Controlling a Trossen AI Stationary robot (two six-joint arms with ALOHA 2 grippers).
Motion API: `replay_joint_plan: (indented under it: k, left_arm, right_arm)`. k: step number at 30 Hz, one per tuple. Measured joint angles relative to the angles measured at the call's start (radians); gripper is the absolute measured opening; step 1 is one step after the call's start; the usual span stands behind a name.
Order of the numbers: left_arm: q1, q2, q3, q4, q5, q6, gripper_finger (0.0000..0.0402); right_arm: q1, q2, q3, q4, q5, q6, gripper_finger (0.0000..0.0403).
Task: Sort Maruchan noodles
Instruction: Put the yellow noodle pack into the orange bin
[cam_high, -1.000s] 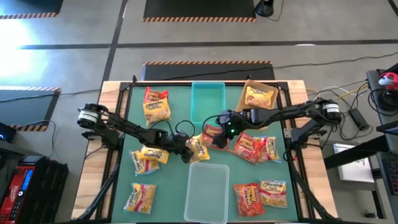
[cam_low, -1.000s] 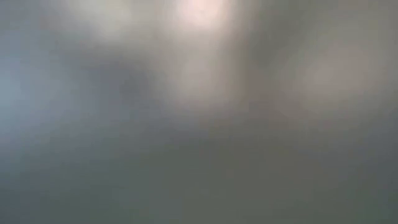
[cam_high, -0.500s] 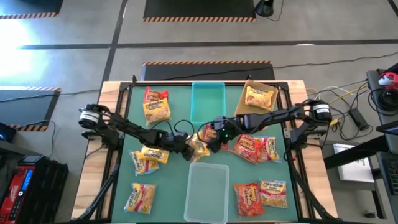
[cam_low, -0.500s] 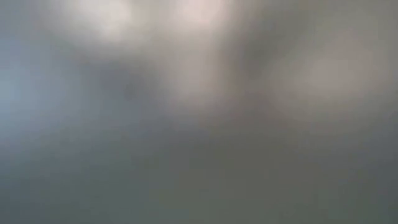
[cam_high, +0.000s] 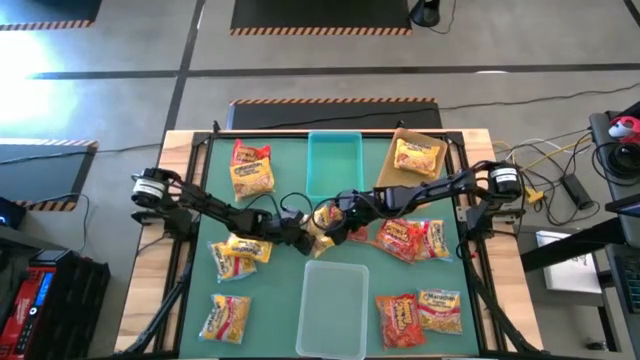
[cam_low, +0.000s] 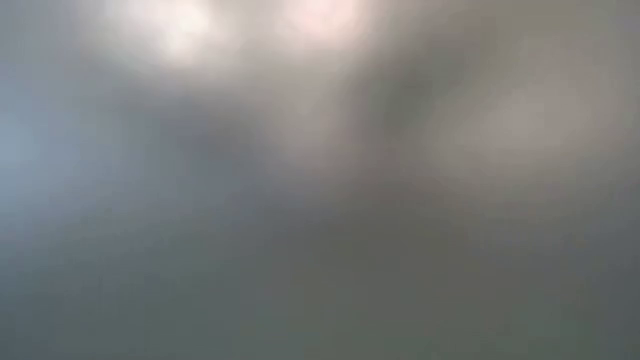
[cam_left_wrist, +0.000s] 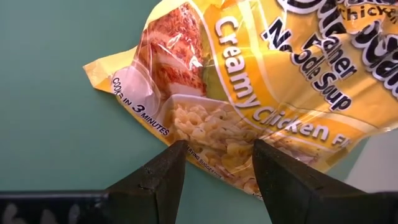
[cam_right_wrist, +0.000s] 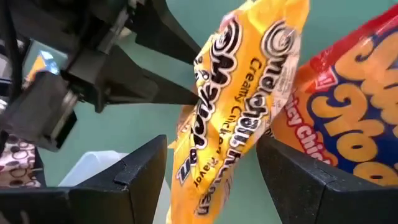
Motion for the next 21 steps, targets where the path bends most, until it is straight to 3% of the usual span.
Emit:
replay_joint_plan:
  k: [10, 21]
  left_arm:
    - [0.000, 0.034, -0.001, 0.102, 0.001, -0.021, 0.0168]
    - [-0.008, -0.026, -0.003, 0.105, 0.046, -0.029, 0.0168]
  right_arm:
    - [0.000, 0.026, 0.000, 0.022, 0.006, 0.000, 0.0223]
    - [0.000, 0.022, 0.000, 0.015, -0.001, -0.019, 0.0116]
